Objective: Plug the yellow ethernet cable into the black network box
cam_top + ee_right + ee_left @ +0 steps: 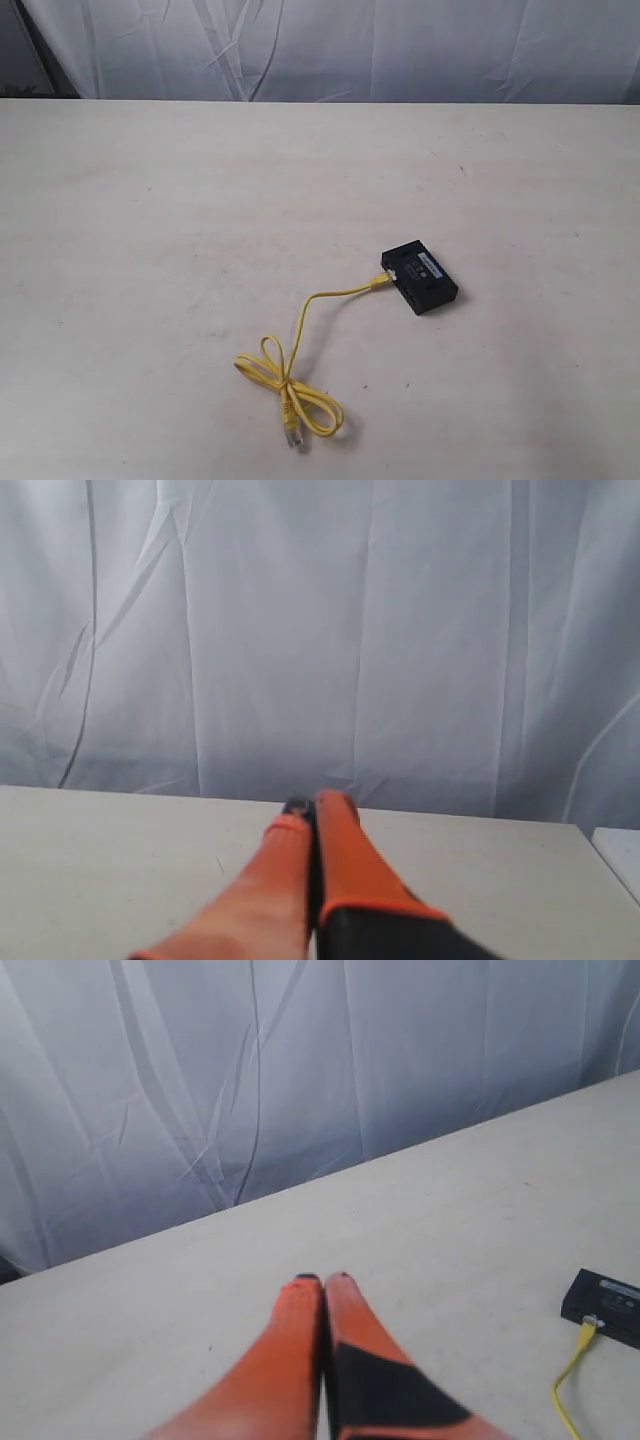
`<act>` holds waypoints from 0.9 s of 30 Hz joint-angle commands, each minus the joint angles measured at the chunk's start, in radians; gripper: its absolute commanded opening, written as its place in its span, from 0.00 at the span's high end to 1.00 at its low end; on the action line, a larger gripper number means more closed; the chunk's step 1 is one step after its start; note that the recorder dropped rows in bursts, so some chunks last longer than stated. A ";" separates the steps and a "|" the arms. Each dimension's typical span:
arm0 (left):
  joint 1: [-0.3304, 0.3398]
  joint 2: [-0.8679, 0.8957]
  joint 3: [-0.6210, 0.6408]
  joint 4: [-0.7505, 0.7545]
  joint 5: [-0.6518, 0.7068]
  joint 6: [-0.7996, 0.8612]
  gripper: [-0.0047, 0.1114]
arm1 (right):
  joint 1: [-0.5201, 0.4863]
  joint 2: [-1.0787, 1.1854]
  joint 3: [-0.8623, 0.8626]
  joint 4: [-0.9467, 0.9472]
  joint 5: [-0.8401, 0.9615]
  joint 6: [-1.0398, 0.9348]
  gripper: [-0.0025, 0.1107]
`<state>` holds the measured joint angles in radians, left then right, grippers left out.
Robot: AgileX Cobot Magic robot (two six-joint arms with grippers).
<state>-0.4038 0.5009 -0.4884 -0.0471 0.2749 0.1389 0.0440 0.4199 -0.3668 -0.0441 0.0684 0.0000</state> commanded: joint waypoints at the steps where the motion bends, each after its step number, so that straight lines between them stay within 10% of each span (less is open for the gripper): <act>1: 0.004 -0.096 0.028 -0.015 -0.015 -0.006 0.96 | -0.001 -0.048 0.024 0.010 -0.041 0.000 0.99; 20: 0.011 -0.170 0.035 0.114 0.023 -0.126 0.96 | -0.001 -0.055 0.024 0.031 -0.042 0.000 0.99; 27: 0.139 -0.259 0.120 0.166 0.018 -0.232 0.96 | -0.001 -0.055 0.024 0.031 -0.037 0.000 0.99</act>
<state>-0.3154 0.2822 -0.4075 0.1108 0.2968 -0.0735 0.0440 0.3715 -0.3475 -0.0168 0.0424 0.0000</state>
